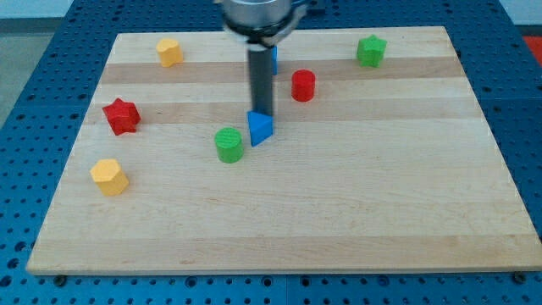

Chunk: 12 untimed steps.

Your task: Push the hexagon towards the center right

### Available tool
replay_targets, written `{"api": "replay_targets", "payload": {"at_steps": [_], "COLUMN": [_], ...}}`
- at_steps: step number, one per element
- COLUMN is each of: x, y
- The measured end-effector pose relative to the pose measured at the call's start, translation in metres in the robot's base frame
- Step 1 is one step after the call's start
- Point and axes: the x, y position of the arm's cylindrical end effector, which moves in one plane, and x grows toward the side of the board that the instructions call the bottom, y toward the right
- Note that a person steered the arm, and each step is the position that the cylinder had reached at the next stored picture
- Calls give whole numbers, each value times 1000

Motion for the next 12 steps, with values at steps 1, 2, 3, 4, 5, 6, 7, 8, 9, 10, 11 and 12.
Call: {"api": "replay_targets", "payload": {"at_steps": [1,2,3,4,5,6,7,8,9,10,11,12], "x": [15,6,23,63,83,98,98,121,109,90,102,125], "y": [-60,-82,-130,-195,-231,-120,-20,-49,-59,-65,-121,-135]}}
